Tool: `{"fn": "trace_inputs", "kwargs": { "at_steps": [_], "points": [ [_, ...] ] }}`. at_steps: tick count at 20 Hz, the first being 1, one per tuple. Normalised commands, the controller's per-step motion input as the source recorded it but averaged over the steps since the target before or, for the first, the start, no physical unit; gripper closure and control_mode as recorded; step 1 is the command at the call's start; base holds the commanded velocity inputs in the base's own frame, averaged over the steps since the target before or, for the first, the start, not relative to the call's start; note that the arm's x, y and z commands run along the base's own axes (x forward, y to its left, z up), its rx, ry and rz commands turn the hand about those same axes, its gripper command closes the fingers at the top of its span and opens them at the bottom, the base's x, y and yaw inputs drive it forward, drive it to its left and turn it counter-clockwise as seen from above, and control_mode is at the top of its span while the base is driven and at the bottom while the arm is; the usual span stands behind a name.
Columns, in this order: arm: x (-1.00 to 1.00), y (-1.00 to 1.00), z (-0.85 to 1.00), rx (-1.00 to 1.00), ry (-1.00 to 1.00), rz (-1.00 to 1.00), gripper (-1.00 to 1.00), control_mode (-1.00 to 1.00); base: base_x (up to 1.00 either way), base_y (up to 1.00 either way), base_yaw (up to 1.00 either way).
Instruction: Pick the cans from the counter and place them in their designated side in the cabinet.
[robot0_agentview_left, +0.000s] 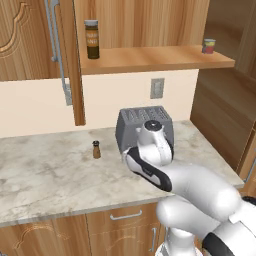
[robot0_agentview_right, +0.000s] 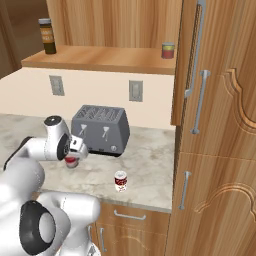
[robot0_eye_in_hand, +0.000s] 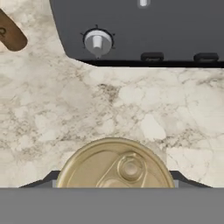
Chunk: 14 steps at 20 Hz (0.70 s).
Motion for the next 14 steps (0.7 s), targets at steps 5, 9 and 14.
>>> {"fn": "trace_inputs", "kwargs": {
  "at_steps": [5,9,14],
  "points": [
    [-0.24,-0.34,0.66,0.00,-0.11,0.00,1.00,-1.00,0.00,0.00,0.00],
    [-0.26,-0.34,0.72,0.00,-0.10,0.00,1.00,-1.00,0.00,0.00,0.00],
    [-0.24,-0.32,0.75,0.00,-0.13,0.00,1.00,-1.00,0.00,0.00,0.00]
  ]
}}
